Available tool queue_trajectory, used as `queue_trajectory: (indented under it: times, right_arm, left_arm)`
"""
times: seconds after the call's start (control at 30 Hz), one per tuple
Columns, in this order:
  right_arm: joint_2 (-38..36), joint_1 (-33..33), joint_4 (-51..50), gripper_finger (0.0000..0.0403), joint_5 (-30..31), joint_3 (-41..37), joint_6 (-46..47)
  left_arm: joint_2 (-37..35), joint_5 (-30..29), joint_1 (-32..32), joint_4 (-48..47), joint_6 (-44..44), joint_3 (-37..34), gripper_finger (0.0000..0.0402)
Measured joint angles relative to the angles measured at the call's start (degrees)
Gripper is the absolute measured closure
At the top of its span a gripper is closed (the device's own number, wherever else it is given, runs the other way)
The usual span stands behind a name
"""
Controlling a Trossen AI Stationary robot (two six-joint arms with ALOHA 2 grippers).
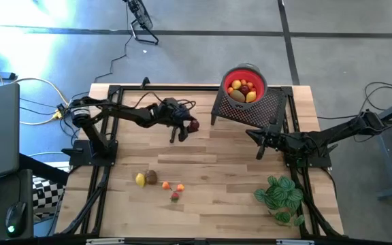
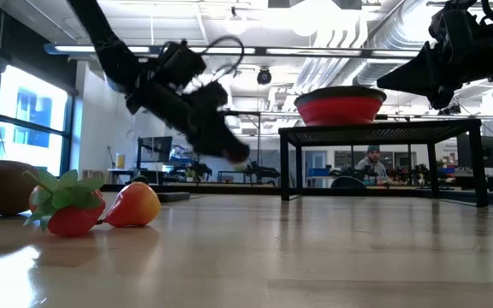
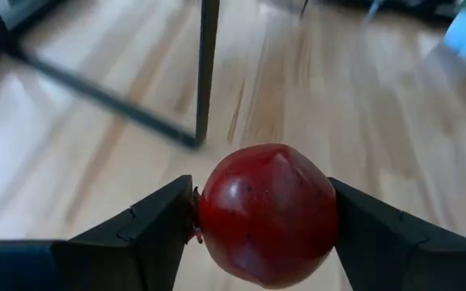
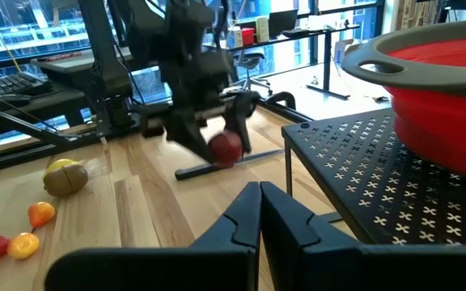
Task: Pick & Place Fruit
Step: Put the red pomegranate into the red strainer bowl on the shelf
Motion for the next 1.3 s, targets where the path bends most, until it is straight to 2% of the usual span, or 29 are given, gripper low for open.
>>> queue_trajectory:
  times: [0.2,0.37,0.5,0.83,1.07,1.2,1.3]
  right_arm:
    - [0.0,0.0,0.0,0.0401,0.0,0.0,0.0]
    - [0.0,0.0,-0.3,0.0401,0.0,0.0,0.0]
    - [0.0,0.0,-0.9,0.0401,0.0,0.0,0.0]
    - [0.0,0.0,-1.3,0.0401,0.0,0.0,0.0]
    - [0.0,0.0,-1.5,0.0401,0.0,0.0,0.0]
    - [0.0,0.0,-2.4,0.0401,0.0,0.0,0.0]
    - [0.0,0.0,-2.8,0.0401,0.0,0.0,0.0]
  left_arm:
    - [-4.7,0.0,0.0,-9.6,3.2,8.4,0.0144]
    - [-5.2,-0.2,0.0,-20.7,7.2,18.7,0.0144]
    - [-5.3,-3.0,0.0,-25.6,11.1,25.3,0.0144]
    - [-5.3,-3.6,0.0,-23.7,14.0,35.0,0.0144]
    - [-4.7,-3.6,0.0,-14.0,14.0,36.4,0.0144]
    - [-3.0,-4.0,0.0,-10.8,13.9,36.9,0.0144]
    - [-0.3,-3.5,0.5,-12.4,12.2,39.2,0.0145]
